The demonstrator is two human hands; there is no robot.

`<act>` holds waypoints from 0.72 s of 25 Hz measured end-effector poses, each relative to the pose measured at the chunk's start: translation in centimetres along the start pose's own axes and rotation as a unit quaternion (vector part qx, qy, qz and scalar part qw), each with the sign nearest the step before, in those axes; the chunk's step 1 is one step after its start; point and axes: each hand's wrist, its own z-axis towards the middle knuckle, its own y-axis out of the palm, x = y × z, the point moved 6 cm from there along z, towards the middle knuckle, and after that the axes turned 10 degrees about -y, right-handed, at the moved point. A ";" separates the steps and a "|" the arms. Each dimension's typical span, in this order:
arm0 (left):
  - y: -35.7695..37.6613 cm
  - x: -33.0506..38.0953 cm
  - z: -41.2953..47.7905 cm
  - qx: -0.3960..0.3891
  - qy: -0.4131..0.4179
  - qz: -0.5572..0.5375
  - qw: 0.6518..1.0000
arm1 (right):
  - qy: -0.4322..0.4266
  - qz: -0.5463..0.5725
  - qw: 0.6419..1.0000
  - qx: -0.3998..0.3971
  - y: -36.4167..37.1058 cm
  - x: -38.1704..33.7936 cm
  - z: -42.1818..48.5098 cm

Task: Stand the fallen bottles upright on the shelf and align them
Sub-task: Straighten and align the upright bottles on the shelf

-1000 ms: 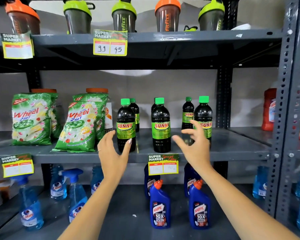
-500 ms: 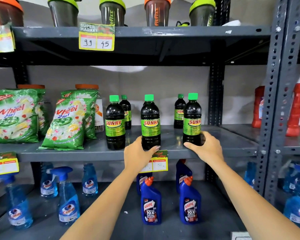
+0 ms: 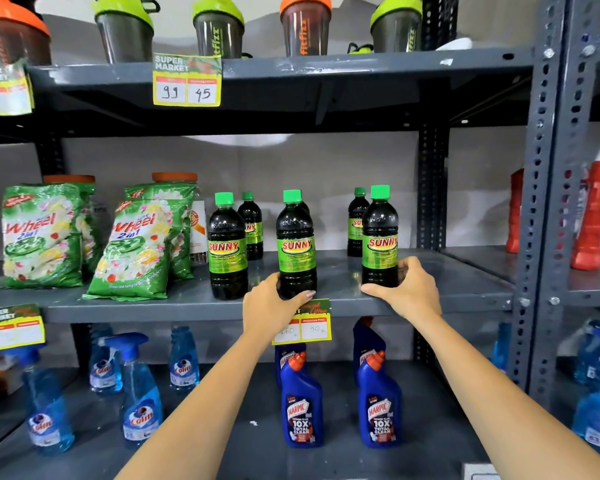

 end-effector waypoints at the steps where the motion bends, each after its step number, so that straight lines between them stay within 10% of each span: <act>1: 0.0 0.0 -0.1 0.004 0.006 0.002 1.000 | -0.001 -0.003 1.000 0.004 0.0 -0.1 -0.1; 18: 0.1 -0.1 0.0 0.008 0.009 -0.013 1.000 | -0.036 -0.006 0.999 0.007 -0.2 -0.7 -0.5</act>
